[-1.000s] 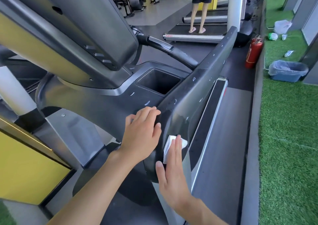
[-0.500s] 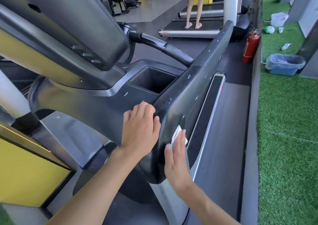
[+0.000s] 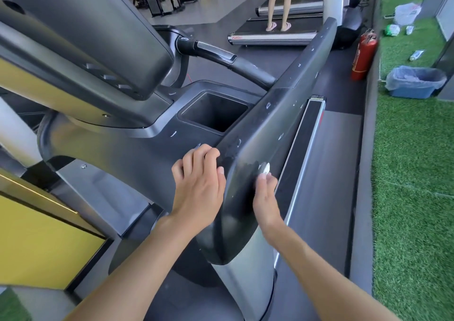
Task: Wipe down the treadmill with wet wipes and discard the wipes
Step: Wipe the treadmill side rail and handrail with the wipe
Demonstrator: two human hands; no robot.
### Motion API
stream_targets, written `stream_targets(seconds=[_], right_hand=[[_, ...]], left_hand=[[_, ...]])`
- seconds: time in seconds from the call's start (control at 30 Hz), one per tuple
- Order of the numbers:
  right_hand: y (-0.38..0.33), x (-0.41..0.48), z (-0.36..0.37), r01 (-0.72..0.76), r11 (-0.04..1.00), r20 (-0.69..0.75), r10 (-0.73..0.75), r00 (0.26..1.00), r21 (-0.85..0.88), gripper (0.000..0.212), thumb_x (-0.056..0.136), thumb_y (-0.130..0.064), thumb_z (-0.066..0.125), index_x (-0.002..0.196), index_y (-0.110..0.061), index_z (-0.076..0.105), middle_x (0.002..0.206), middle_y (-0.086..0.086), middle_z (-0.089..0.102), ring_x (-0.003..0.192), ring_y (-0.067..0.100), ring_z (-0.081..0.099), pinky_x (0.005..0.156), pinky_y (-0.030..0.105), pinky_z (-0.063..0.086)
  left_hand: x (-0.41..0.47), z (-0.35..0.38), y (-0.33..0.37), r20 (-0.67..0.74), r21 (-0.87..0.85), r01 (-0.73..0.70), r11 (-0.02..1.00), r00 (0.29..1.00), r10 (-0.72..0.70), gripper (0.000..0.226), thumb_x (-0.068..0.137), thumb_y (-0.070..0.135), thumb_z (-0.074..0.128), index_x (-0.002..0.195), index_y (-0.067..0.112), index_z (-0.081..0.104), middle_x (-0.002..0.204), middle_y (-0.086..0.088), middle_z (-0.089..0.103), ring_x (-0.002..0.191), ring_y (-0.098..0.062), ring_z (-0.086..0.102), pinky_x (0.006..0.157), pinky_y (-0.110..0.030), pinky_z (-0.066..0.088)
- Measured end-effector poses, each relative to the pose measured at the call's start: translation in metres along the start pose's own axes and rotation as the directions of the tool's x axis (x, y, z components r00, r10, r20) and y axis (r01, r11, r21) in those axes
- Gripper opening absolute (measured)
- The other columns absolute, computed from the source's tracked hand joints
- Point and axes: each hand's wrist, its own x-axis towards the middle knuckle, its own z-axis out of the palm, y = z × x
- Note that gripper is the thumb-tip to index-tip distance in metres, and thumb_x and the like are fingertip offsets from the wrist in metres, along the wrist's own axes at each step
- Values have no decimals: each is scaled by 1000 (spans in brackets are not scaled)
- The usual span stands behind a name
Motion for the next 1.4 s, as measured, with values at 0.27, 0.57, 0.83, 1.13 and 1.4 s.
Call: stream_targets(seconds=[0.27,0.57,0.83,1.13,1.4], right_hand=[[31,-34,-16,31,995,116,-20,993,-90,51,106,-49,21,152,-29,17,153,-31,24,143,-2,22,116,27,19],[12,-15,-8,10,997,99,-18,995,81,31,107,-33,23,126,-29,47,121,-10,55,115,6,49,94,15,34],[36,-52,22,514,800,148,-493,857,-309,64,101,-47,18,151,-36,-21,162,-8,-27,150,11,-23,125,40,-1],[33,-40,24,700,462,276,-689,670,-545,63,107,-37,23,157,-3,5,165,21,-5,153,37,-4,123,51,8],[64,-76,18,703,593,339,-617,710,-393,68,107,-39,22,157,-6,-11,165,9,-20,153,32,-13,121,57,17]], left_hand=[[1,2,0,-7,-4,3,1000,1000,-3,32,97,22,32,122,11,47,131,-5,46,116,-28,43,96,-44,30],[0,1,2,9,-16,18,1000,1000,-18,30,97,21,32,122,12,46,132,0,46,124,-26,43,97,-43,28],[0,-7,-4,64,-90,24,996,998,-19,32,99,25,27,121,18,49,138,2,51,131,-19,40,103,-36,25],[6,-19,-19,111,-257,46,965,994,-18,46,93,-4,32,124,21,55,141,11,53,138,-6,34,104,-9,12],[4,-20,-16,102,-283,58,958,994,-30,35,98,2,37,121,22,55,141,13,53,132,-2,36,101,-4,9]])
